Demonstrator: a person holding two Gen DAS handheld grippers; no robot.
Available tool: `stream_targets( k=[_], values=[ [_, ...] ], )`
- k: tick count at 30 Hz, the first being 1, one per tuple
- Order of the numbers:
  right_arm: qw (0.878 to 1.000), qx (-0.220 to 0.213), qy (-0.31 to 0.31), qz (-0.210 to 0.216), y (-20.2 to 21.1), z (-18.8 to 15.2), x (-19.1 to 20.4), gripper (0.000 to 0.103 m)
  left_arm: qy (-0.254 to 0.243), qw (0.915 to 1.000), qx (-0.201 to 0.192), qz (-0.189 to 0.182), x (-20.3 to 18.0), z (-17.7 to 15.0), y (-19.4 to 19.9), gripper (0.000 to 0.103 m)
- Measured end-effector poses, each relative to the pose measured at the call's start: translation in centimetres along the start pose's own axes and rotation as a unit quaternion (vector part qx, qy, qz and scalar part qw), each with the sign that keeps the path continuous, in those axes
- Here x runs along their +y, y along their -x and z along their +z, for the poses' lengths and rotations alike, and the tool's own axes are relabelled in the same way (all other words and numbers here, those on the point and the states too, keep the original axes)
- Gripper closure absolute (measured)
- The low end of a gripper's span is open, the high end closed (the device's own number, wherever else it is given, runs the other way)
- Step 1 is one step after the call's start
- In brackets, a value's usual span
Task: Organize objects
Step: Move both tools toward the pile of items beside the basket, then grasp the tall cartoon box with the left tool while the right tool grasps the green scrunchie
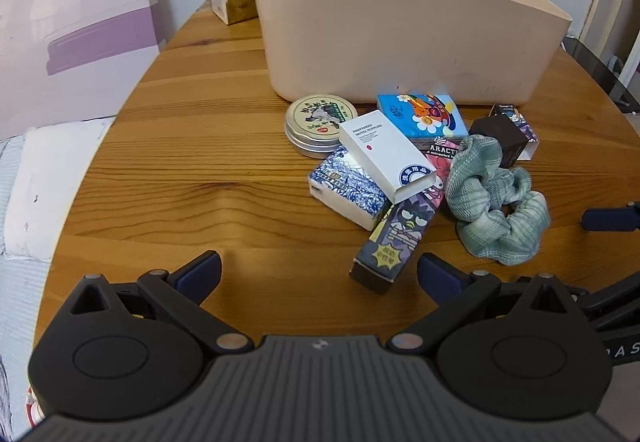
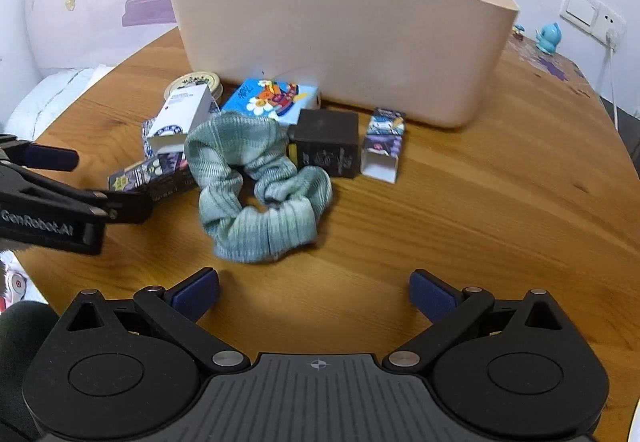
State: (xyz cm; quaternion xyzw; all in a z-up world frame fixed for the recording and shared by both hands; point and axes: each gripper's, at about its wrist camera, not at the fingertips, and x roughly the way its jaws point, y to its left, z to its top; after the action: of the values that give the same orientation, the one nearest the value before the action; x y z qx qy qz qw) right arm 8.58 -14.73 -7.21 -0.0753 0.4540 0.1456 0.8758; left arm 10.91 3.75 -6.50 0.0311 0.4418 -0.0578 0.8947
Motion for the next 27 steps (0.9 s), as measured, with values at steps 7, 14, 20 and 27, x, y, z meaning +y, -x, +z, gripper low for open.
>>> stream_targets(
  k=[7, 14, 20, 27],
  values=[
    [0.999, -0.03, 0.021, 0.016, -1.1, 0.9, 0.4, 0.0, -0.012, 0.9999, 0.0, -0.009, -0.1, 0.7, -1.4, 0.0],
    [0.996, -0.058, 0.052, 0.041, -1.3, 0.6, 0.5, 0.0, -0.033, 0.999, -0.008, -0.027, -0.4, 0.9, -1.2, 0.008],
    [0.992, -0.078, 0.074, 0.065, -1.1, 1.0, 0.7, 0.022, -0.043, 0.998, -0.013, -0.044, -0.9, 1.2, -0.8, 0.028],
    [0.99, -0.079, 0.087, 0.076, -0.2, 0.9, 1.3, 0.059, -0.054, 0.9972, -0.013, -0.05, -1.6, 1.0, -0.1, 0.057]
  ],
)
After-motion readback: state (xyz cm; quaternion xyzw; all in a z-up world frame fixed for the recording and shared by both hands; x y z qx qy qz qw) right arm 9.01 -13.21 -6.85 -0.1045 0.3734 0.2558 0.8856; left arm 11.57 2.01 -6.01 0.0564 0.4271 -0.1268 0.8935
